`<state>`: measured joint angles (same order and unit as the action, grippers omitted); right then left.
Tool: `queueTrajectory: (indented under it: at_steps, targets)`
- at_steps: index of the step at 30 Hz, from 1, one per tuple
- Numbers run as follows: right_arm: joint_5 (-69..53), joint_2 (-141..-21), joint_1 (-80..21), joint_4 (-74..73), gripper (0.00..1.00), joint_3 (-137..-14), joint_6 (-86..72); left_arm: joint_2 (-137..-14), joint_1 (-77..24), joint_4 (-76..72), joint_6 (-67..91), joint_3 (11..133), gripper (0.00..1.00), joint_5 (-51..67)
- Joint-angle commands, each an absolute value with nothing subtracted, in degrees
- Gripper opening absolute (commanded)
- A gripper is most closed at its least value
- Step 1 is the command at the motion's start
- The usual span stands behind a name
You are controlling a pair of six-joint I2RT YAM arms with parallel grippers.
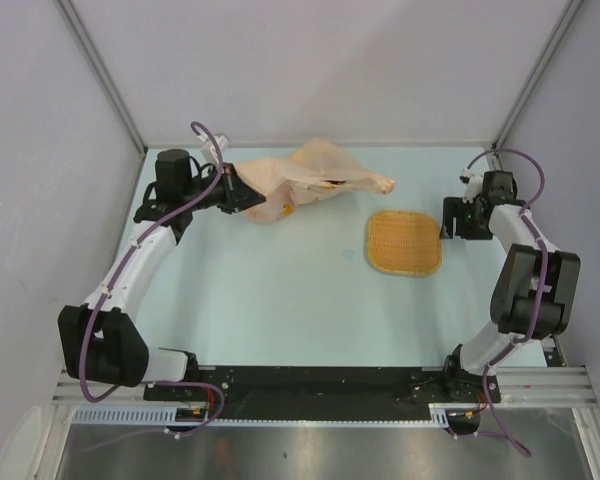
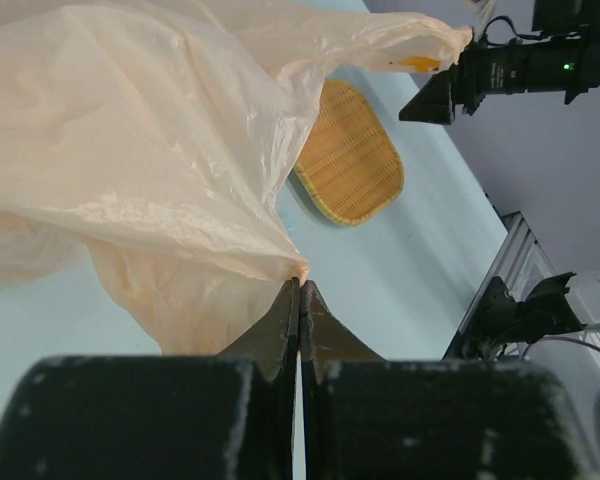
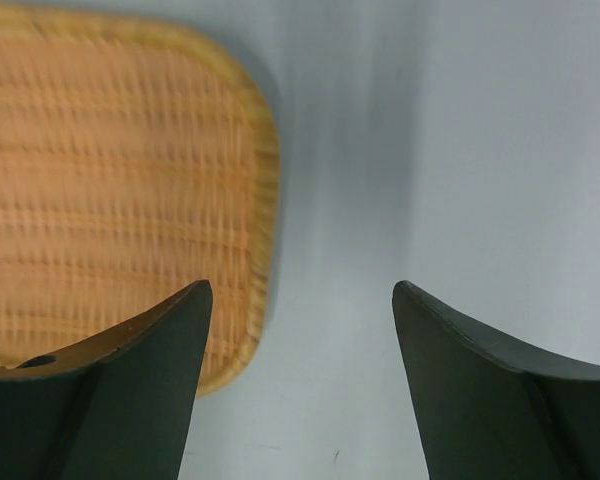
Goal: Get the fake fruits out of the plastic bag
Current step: Move the plate to the center of the board.
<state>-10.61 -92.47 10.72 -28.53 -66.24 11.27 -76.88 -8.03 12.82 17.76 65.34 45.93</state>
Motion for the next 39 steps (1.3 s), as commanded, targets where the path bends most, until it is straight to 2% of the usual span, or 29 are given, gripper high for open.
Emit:
queueTrajectory:
  at_steps: [1,5,9,12,17,20,22,32,35,39]
  targets:
    - [-16.00,-95.79,14.32,-30.94,0.74,-66.36,12.91,-77.52,-8.17,15.37,14.42,68.55,0.00,46.94]
    - [-21.34,-101.07,16.60,-33.39,0.60,-68.02,17.83,-78.13,-8.26,15.73,13.27,68.64,0.00,45.80]
    - [-29.43,-105.29,16.87,-37.26,0.60,-70.57,22.14,-78.13,-8.26,16.87,11.26,68.55,0.00,44.65]
    - [-30.85,-106.43,17.31,-37.44,0.61,-70.93,21.80,-78.31,-8.26,17.93,9.94,68.47,0.00,44.12]
    - [-30.76,-106.00,19.33,-37.79,0.58,-72.85,17.42,-78.75,-8.26,19.16,8.53,68.47,0.00,43.95]
    - [-36.28,-105.47,21.35,-38.23,0.57,-74.09,14.60,-78.84,-8.17,20.12,6.86,68.38,0.00,43.51]
    - [-39.80,-106.78,21.10,-39.02,0.61,-74.44,13.10,-78.84,-8.17,19.43,6.15,67.85,0.00,42.89]
    - [-39.65,-113.20,16.70,-37.36,0.54,-75.06,12.75,-80.07,-8.79,20.04,0.71,67.24,0.00,39.47]
    - [-39.46,-114.34,16.00,-37.00,0.45,-75.15,12.48,-80.16,-9.14,20.65,0.09,66.98,0.00,38.85]
    - [-40.69,-114.44,14.25,-39.37,0.28,-74.62,14.76,-79.54,-9.84,19.78,0.09,65.22,0.00,38.06]
